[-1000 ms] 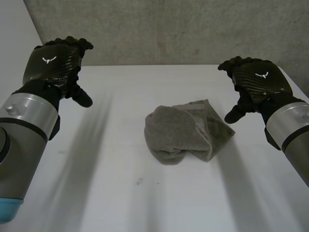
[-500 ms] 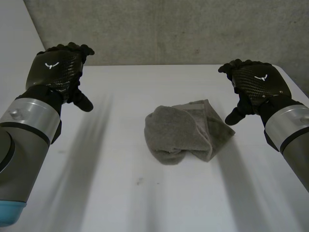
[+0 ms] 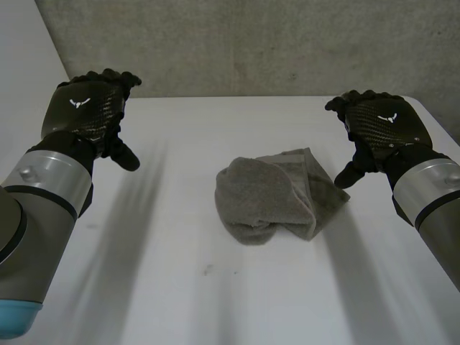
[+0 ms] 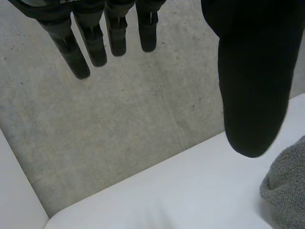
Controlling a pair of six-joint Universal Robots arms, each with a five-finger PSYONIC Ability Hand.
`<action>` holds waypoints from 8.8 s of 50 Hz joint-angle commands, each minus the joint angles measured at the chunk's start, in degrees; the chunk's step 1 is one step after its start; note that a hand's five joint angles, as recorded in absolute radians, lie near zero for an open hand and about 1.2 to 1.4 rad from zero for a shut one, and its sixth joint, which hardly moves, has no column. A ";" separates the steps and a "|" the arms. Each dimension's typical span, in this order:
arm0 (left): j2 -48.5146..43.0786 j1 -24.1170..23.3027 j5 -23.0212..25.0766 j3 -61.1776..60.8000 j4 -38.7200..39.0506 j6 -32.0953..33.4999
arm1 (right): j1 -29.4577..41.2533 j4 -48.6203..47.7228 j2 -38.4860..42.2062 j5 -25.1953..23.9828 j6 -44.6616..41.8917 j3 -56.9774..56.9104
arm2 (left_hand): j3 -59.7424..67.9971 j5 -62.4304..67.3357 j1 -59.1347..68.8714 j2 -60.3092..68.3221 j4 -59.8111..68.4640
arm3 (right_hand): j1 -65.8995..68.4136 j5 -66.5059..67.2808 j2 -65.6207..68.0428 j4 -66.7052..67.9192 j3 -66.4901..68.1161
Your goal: Fold the laundry
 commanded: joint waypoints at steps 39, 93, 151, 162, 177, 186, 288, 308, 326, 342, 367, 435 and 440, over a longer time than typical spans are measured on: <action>-3.00 1.67 0.00 0.99 0.91 0.09 | 7.73 17.88 43.95 -5.43 14.00 -42.03 | -3.71 -3.44 -3.71 -3.71 -3.74 | 68.63 66.69 67.04 66.71 67.69; -17.35 4.12 17.22 12.70 0.92 -17.25 | 3.51 19.28 10.62 -9.21 -5.33 -25.68 | 66.29 66.56 66.29 66.29 66.26 | 68.63 66.69 67.04 66.71 67.69; -22.52 -8.53 -4.40 -6.92 8.82 26.28 | 6.94 19.29 28.66 -9.03 -33.11 -17.86 | 66.29 66.56 66.29 66.29 66.26 | 68.63 66.69 67.04 66.71 67.69; -11.53 -11.08 -5.54 -16.94 -3.13 32.79 | 6.33 33.26 23.47 -9.56 -31.88 -13.73 | 21.40 21.67 21.41 21.40 21.37 | 40.10 38.16 38.51 38.17 39.16; -7.73 -10.38 0.50 -1.49 -0.85 32.61 | 4.13 22.46 16.97 -9.56 -13.43 -12.42 | -0.14 0.13 -0.13 -0.14 -0.17 | 15.71 13.76 14.12 13.78 14.77; -23.20 -8.10 9.74 11.78 -4.96 25.16 | 3.60 22.19 16.61 -9.65 -13.16 -11.54 | 7.27 7.54 7.27 7.27 7.24 | 15.71 13.76 14.12 13.78 14.77; -15.15 -0.88 -1.06 33.00 14.87 19.60 | 7.64 -15.53 15.91 -3.32 -11.05 -32.10 | 66.29 66.56 66.29 66.29 66.26 | 68.63 66.69 67.04 66.71 67.69; -19.26 -1.50 3.60 -8.75 11.47 21.44 | 8.08 11.71 31.99 -10.97 -19.30 -20.50 | 66.29 66.56 66.29 66.29 66.26 | 68.63 66.69 67.04 66.71 67.69; -7.93 -6.68 3.69 -16.77 -1.64 21.36 | 7.56 23.59 27.96 -6.94 -16.24 -19.44 | 66.29 66.56 66.29 66.29 66.26 | -1.37 -3.31 -2.96 -3.29 -2.31; 2.44 -7.21 3.60 1.15 -4.27 21.36 | 10.62 17.54 10.20 -7.97 7.65 -11.10 | 66.29 66.56 66.29 66.29 66.26 | -1.11 -3.06 -2.70 -3.04 -2.05; 2.45 -6.95 3.16 5.39 -5.68 21.54 | 10.90 7.77 19.78 -5.78 13.74 -17.33 | 66.29 66.56 66.29 66.29 66.26 | 68.63 66.69 67.04 66.71 67.69; -23.22 3.07 -0.27 0.92 13.04 25.14 | 2.81 17.35 34.53 -10.18 -23.79 -27.54 | 66.29 66.56 66.29 66.29 66.26 | 68.63 66.69 67.04 66.71 67.69; -22.34 3.43 0.00 -2.61 12.95 25.14 | 2.46 17.44 37.18 -10.18 -23.70 -24.19 | 66.29 66.56 66.29 66.29 66.26 | 68.63 66.69 67.04 66.71 67.69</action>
